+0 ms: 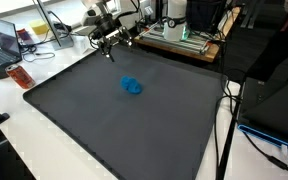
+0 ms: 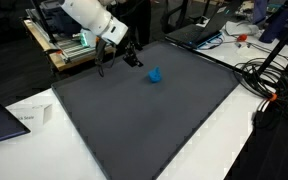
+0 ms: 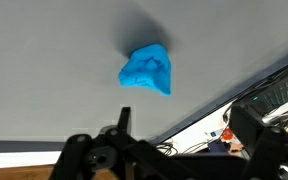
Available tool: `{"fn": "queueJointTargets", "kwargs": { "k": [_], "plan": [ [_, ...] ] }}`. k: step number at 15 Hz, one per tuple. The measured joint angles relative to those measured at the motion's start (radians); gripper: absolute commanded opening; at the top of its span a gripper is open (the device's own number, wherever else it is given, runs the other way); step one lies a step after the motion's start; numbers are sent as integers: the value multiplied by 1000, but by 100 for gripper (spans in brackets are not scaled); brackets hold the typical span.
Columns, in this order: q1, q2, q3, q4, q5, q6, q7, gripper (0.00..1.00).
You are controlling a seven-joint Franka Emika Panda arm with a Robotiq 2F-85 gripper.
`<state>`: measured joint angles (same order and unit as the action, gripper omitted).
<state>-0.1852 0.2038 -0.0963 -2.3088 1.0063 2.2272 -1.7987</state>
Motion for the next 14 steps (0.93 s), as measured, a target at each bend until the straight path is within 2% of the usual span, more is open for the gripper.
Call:
{"fn": "queueJointTargets", "kwargs": {
  "k": [4,14],
  "plan": [
    [35,46,1,78,-93,19,148,100],
    [74,192,29,340,-498,-29,730,100]
  ]
}}
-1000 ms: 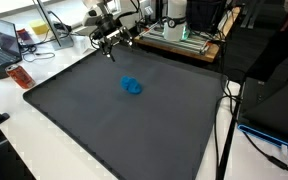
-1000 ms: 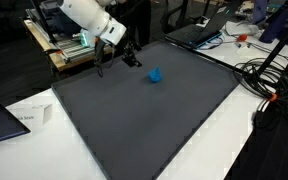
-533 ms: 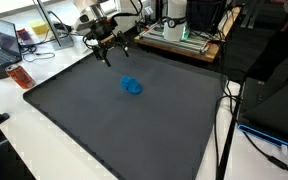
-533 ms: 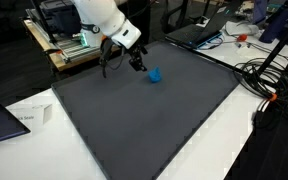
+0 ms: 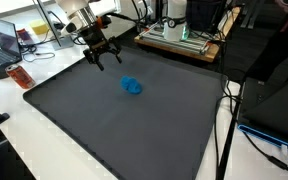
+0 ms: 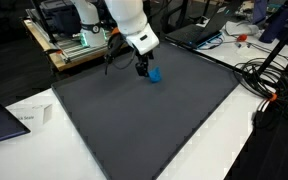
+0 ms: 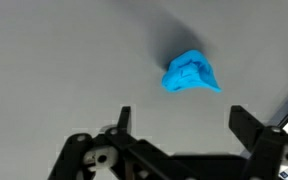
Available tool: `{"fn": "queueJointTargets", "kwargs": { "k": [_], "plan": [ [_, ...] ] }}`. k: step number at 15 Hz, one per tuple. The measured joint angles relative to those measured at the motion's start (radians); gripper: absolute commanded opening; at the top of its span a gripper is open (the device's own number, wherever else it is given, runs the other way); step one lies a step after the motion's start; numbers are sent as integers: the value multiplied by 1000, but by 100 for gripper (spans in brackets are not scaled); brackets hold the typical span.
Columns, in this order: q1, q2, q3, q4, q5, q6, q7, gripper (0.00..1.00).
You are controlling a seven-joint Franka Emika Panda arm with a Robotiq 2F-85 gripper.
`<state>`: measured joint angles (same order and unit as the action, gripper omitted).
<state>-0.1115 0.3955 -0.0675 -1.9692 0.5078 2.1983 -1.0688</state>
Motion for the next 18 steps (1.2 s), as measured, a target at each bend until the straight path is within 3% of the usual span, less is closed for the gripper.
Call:
{"fn": "queueJointTargets", "kwargs": {
  "k": [5,13,18],
  "plan": [
    [6,48,27,84,-147,-24,261,100],
    [67,53,58,114,-330,-34,670,100],
    [119,51,72,113,-422,-84,823,100]
  ]
}}
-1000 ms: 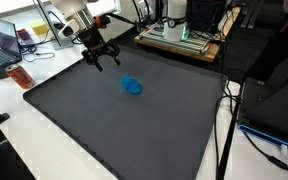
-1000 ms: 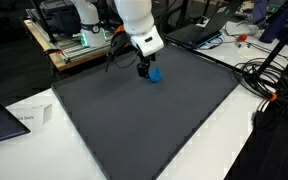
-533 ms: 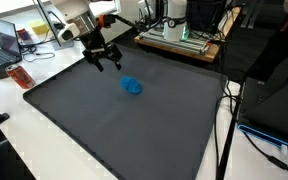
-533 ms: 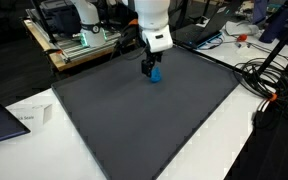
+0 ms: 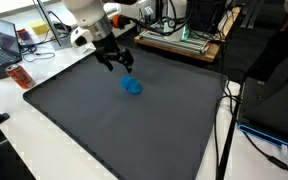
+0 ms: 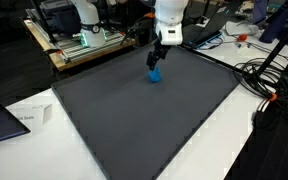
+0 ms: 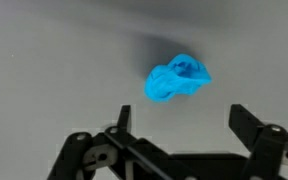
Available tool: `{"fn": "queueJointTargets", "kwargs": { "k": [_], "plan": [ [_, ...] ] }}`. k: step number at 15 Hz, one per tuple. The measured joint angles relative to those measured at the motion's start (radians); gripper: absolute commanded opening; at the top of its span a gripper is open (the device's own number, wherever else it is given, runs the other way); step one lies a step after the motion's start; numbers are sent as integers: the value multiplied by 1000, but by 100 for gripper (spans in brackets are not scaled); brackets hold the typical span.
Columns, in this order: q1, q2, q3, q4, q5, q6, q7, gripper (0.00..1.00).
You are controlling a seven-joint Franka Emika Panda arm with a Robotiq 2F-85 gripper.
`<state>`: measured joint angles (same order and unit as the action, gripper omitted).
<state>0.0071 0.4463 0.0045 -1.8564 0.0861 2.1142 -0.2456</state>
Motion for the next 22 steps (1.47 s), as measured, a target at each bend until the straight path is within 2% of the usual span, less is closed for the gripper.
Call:
{"fn": "queueJointTargets", "kwargs": {
  "k": [13,16,22],
  "plan": [
    [127,3,8,-66,-247,-6,259,100],
    [139,12,8,-78,-288,14,301,100],
    [155,47,5,-98,-380,127,348,100]
  ]
}}
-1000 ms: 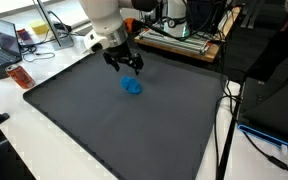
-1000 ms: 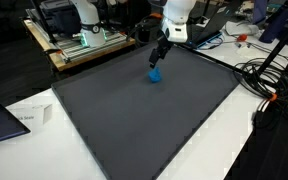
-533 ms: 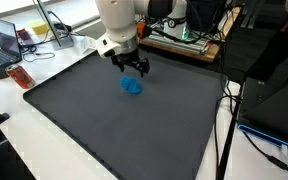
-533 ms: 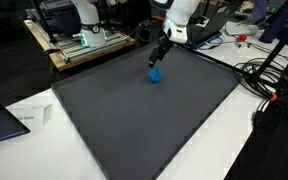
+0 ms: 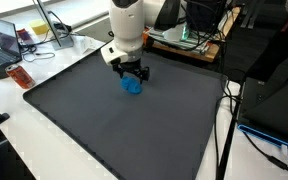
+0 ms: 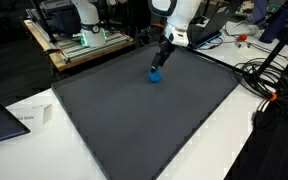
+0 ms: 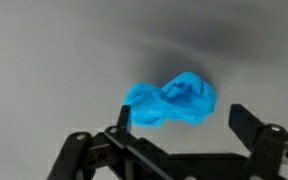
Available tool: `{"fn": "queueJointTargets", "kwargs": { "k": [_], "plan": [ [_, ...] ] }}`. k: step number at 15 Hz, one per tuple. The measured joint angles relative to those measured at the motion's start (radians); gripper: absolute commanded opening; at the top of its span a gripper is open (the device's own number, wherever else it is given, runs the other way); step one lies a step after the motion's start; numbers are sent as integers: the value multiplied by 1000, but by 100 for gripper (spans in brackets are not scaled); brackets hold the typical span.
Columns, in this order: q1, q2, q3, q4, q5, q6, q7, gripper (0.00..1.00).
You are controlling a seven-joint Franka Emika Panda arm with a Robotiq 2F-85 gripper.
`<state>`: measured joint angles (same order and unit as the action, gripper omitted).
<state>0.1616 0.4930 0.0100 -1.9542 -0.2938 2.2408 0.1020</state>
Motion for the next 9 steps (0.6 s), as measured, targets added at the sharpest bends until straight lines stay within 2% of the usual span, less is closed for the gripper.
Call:
{"fn": "queueJointTargets", "kwargs": {
  "k": [9],
  "plan": [
    [18,57,-22,-6,-84,48,31,100]
  ]
}}
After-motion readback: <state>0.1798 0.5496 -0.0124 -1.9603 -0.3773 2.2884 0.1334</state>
